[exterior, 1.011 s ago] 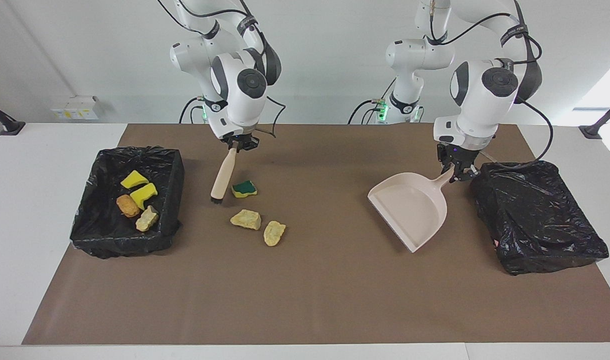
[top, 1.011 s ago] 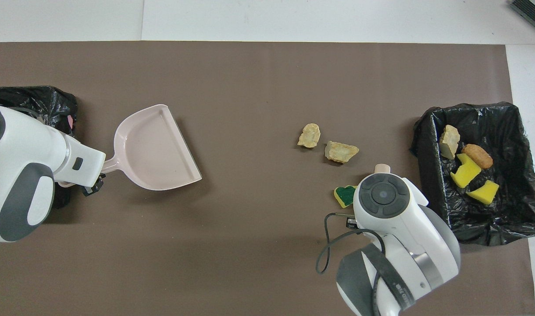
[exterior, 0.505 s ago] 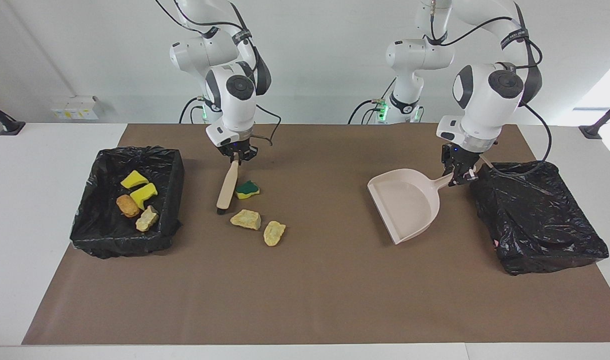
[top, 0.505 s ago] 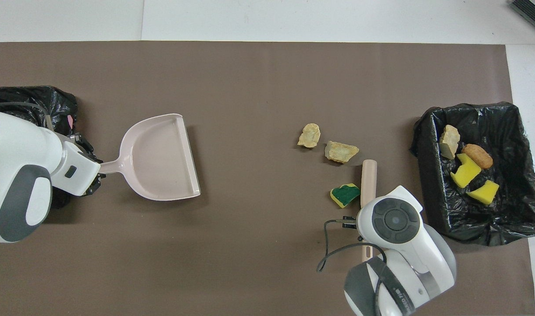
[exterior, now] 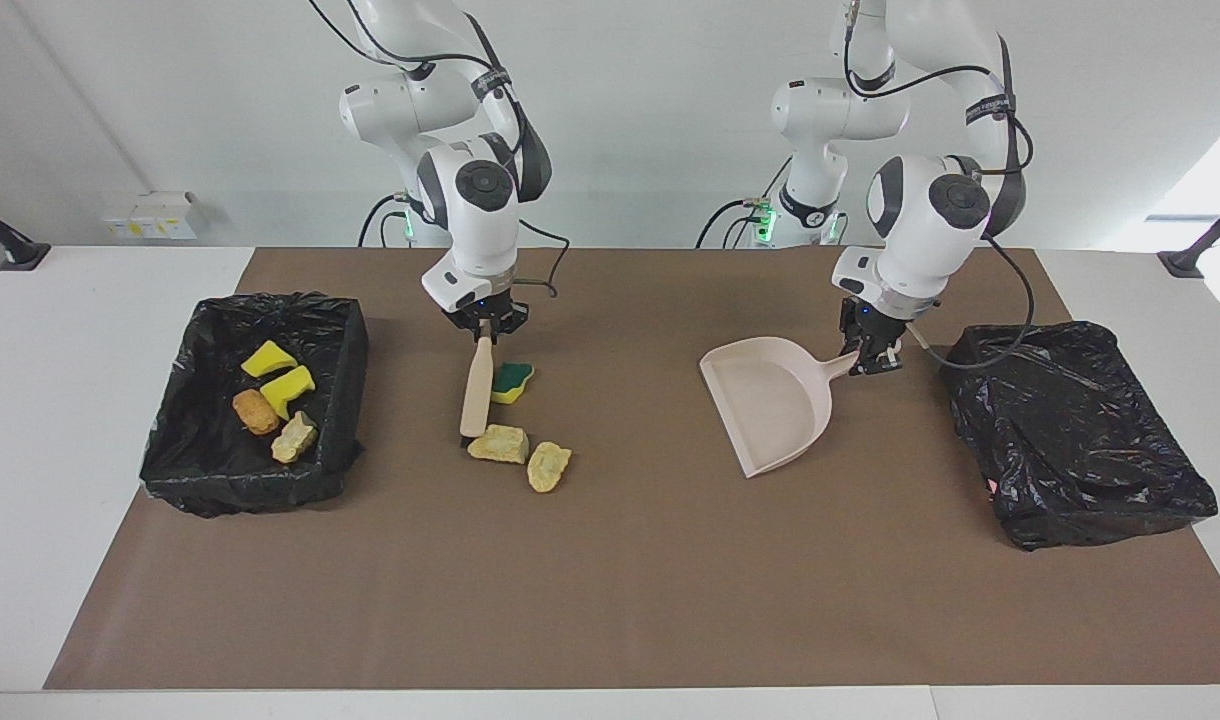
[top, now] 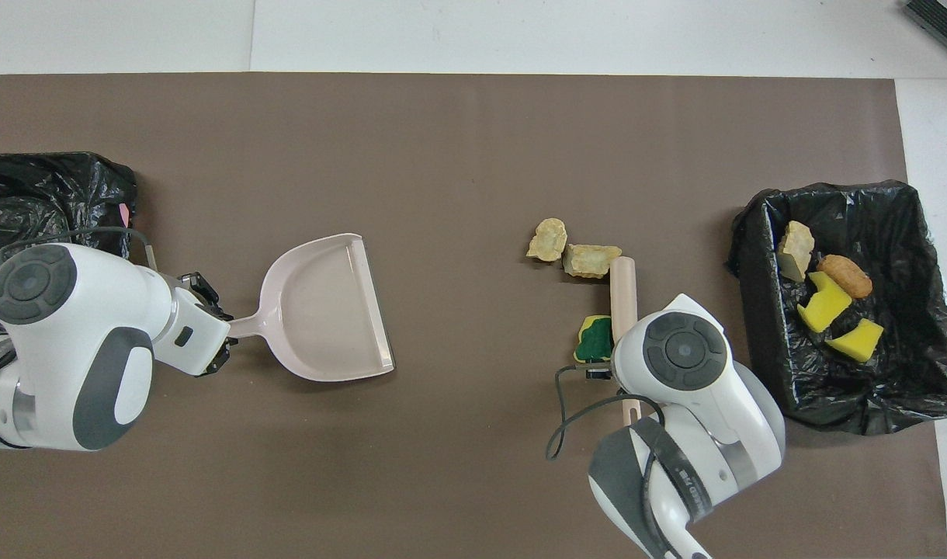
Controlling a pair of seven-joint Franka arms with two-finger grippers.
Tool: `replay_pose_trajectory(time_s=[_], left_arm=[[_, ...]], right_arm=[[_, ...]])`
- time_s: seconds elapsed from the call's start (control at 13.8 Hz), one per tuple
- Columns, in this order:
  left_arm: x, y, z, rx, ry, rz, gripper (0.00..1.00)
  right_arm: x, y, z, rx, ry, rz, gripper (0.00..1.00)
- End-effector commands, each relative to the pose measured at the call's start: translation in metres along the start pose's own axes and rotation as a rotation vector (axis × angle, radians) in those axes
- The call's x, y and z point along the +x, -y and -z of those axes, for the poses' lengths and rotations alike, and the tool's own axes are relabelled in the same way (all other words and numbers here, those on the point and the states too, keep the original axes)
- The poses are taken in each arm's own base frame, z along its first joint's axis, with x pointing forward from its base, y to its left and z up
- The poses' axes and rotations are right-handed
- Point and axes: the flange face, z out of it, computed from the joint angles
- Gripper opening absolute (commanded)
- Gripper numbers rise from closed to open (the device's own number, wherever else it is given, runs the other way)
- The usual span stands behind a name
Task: Sweep and dump trash in bin
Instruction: 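Sweep the sponges into the dustpan held by the left gripper with the brush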
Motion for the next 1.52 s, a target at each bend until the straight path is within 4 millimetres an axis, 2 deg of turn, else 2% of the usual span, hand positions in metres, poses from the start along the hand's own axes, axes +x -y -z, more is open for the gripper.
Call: replay_pose_trajectory(time_s=[0.0,0.07,0.22,0.36,0.58,0.72,0.87,1.01,1.16,1.3,1.44], left_arm=[[0.041,-0.034,0.0,-0.004,-0.035,0.028,0.0],[0.058,-0.044,-0.002,-0.012,-0.043,0.048,0.0],[0.085,-0.061,-0.002,-0.021,-0.048,0.065,0.0],[0.102,-0.073,-0.007,-0.027,-0.044,0.081,0.0],[0.104,-0.075,-0.009,-0.032,-0.039,0.081,0.0],[0.103,-0.074,-0.009,-0.032,-0.039,0.084,0.0],[0.102,-0.073,-0.009,-0.031,-0.041,0.089,0.0],[0.099,-0.07,-0.009,-0.035,-0.045,0.101,0.0],[0.094,-0.064,-0.008,-0.034,-0.056,0.122,0.0],[0.088,-0.054,-0.004,-0.014,-0.084,0.152,0.0],[0.08,-0.043,-0.001,-0.005,-0.122,0.198,0.0]], right_arm=[[0.017,0.029,-0.005,0.024,0.007,0.06,0.0],[0.016,0.046,-0.006,0.037,0.01,0.075,0.0],[0.022,0.061,-0.003,0.086,0.025,0.058,0.0],[0.013,0.087,0.007,0.1,0.011,0.114,0.0],[0.005,0.125,0.007,0.147,0.028,0.217,0.0],[0.002,0.135,0.011,0.203,0.045,0.29,0.0],[0.003,0.149,0.02,0.297,0.064,0.344,0.0],[0.006,0.162,0.04,0.407,0.104,0.315,0.0],[0.014,0.161,0.058,0.45,0.129,0.296,0.0],[0.019,0.149,0.077,0.451,0.174,0.287,0.0],[0.031,0.115,0.094,0.426,0.194,0.265,0.0]])
